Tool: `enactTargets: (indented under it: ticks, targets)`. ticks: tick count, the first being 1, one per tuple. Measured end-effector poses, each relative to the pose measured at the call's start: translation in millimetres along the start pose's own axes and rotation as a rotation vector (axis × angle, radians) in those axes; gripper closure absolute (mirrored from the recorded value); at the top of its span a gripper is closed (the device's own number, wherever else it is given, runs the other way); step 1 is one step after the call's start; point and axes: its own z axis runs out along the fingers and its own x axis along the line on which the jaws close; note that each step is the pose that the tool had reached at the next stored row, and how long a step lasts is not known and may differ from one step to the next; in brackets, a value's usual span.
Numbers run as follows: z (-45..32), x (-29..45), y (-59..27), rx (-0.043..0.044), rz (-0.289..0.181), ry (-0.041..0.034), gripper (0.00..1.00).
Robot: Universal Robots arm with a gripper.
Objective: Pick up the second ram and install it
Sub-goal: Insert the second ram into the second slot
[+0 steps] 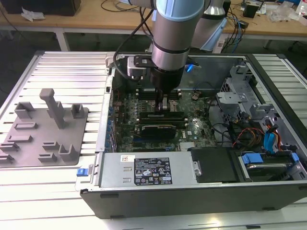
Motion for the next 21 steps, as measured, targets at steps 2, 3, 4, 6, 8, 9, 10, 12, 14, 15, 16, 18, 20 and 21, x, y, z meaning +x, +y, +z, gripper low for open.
enactTargets:
  ticks: [2, 3, 4, 6, 8, 9, 10, 12, 14, 15, 16, 18, 20, 21]
  targets:
    - [0.9, 1.0, -0.1, -0.0013, 0.000, -0.0002, 0.91]
    - [1.1, 1.1, 0.0, -0.0013, 0.000, -0.0002, 0.91]
    - [1.7, 1.2, -0.2, -0.0014, 0.000, -0.0002, 0.91]
    - [2.5, 1.3, -3.0, -0.0015, 0.000, -0.0001, 0.91]
    - [2.6, 1.4, -3.3, -0.0016, 0.000, 0.0000, 0.91]
    - [2.9, 1.7, -3.4, -0.0014, 0.000, -0.0004, 0.91]
    - [3.0, 2.2, -3.4, -0.0014, 0.000, -0.0004, 0.91]
    - [3.0, 2.2, -3.4, -0.0014, 0.000, -0.0004, 0.91]
    - [3.0, 3.3, -3.4, -0.0014, 0.000, -0.0003, 0.91]
    - [3.0, 3.3, -3.4, -0.0014, 0.000, -0.0002, 0.91]
    - [3.0, 3.4, -3.4, -0.0015, 0.000, -0.0002, 0.91]
    - [4.1, 3.5, -3.4, -0.0014, 0.000, -0.0004, 0.91]
    - [4.9, 3.5, -3.5, -0.0015, 0.000, -0.0004, 0.91]
    - [4.9, 3.5, -3.5, -0.0015, 0.000, -0.0005, 0.91]
